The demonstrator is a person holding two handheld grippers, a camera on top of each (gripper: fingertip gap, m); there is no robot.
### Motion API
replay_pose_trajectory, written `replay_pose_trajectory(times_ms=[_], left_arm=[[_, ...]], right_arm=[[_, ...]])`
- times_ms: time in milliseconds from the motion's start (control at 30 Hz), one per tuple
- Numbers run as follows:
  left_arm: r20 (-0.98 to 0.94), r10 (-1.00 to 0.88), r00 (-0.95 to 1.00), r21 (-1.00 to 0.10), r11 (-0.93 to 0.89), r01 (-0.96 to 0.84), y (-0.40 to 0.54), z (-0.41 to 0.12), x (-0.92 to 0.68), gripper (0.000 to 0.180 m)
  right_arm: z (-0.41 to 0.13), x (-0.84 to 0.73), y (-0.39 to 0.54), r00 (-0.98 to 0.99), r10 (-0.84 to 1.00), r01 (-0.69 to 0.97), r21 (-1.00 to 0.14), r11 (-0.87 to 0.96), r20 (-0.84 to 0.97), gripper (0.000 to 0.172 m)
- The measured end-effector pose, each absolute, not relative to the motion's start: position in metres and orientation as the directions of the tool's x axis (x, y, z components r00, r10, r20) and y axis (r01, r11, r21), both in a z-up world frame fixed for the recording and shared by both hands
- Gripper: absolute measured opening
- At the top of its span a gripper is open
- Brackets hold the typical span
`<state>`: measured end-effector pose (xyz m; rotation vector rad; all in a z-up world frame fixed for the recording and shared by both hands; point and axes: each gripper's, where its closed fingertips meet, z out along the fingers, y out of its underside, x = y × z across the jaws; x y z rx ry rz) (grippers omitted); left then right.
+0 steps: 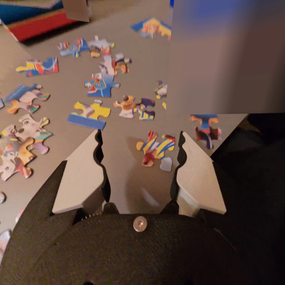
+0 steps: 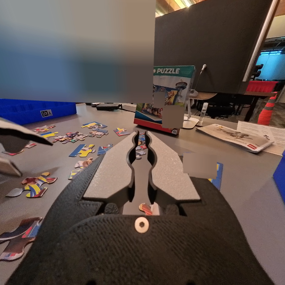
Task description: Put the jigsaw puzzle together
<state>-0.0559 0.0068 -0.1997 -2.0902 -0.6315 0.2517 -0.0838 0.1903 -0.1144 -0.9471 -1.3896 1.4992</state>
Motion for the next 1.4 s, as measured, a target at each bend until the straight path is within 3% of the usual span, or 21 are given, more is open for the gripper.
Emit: replay_pose_trajectory(times_ms=[200,467,600,767,1200,1400], left_arm=[[-0.19,0.529,0.827,-0.725,-0.644,0.245,-0.004,-0.23,-0.052,0.103],[-0.207,0.535,0.819,-0.699,-0.667,0.258,-0.029,-0.23,-0.063,0.103],[-0.355,0.652,0.67,-0.674,-0.675,0.3,-0.075,-0.219,-0.108,0.087],[-0.178,0.689,0.703,-0.769,-0.543,0.337,-0.062,-0.209,-0.105,0.085],[-0.102,0.547,0.831,-0.728,-0.611,0.312,-0.041,-0.227,-0.093,0.083],[-0.12,0.568,0.814,-0.739,-0.599,0.309,-0.041,-0.213,-0.108,0.075]], right_arm=[[-0.111,-0.082,0.194,-0.346,0.938,-0.11,-0.993,-0.044,-0.003,0.004],[-0.11,-0.08,0.194,-0.344,0.939,-0.119,-0.992,-0.046,-0.002,0.003],[-0.11,-0.081,0.194,-0.34,0.94,-0.12,-0.992,-0.038,0.005,0.003],[-0.111,-0.081,0.194,-0.335,0.942,-0.118,-0.993,-0.033,0.008,0.002],[-0.111,-0.082,0.194,-0.333,0.943,-0.117,-0.993,-0.027,0.013,0.002],[-0.109,-0.082,0.198,-0.321,0.947,-0.126,-0.991,-0.05,-0.007,0.003]])
